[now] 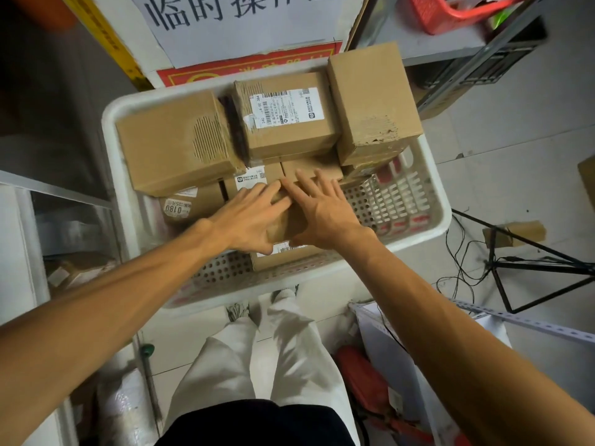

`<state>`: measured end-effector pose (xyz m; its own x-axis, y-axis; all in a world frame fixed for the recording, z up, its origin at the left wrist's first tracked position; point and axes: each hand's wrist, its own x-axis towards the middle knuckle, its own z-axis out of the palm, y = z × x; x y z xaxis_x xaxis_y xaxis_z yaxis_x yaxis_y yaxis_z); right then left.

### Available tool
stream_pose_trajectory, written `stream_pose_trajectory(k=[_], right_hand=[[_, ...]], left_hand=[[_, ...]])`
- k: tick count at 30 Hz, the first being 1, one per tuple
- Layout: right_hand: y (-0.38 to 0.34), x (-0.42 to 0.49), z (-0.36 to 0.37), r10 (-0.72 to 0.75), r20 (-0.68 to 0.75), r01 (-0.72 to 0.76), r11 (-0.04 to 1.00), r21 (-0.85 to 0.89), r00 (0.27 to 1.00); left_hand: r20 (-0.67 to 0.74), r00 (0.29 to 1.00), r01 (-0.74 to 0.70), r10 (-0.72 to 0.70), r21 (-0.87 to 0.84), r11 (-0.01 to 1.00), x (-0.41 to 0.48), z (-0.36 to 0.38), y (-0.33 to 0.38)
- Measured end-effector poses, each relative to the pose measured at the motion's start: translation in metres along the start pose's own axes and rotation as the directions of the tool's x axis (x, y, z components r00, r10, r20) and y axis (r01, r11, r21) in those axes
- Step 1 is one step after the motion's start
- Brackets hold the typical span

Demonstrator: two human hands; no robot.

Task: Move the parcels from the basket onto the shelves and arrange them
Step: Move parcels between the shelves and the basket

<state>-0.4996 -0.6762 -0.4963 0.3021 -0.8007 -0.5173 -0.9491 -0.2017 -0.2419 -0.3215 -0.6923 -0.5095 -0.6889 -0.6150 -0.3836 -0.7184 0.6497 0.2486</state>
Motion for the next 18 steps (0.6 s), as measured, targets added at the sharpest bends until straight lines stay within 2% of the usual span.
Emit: stream_pose_trajectory(k=[4,7,13,16,18], right_hand=[[-0.003,0.005,0.010,-0.028,0.012,0.029,0.993,-0.111,1.000],[0.001,0.011,0.018,-0.046,-0.005,0.046,0.996,-0.077,0.999],[0.008,0.036,0.043,-0.041,-0.035,0.042,0.998,0.043,0.999],[0.005,0.048,0.063,-0.073,0.004,0.073,0.997,-0.001,0.997],[0.006,0.055,0.076,-0.078,0.014,0.078,0.997,0.007,0.997]], left_hand=[[0.008,1.000,-0.013,0.013,-0.014,1.000,0.000,0.009,-0.003],[0.019,1.000,-0.006,0.006,0.009,1.000,0.002,0.018,-0.004],[0.039,0.989,0.140,-0.143,0.065,0.988,0.005,0.050,-0.019],[0.118,0.977,0.174,-0.178,0.046,0.984,0.001,0.071,-0.029],[0.112,0.970,0.213,-0.215,0.027,0.977,-0.004,0.084,-0.033]])
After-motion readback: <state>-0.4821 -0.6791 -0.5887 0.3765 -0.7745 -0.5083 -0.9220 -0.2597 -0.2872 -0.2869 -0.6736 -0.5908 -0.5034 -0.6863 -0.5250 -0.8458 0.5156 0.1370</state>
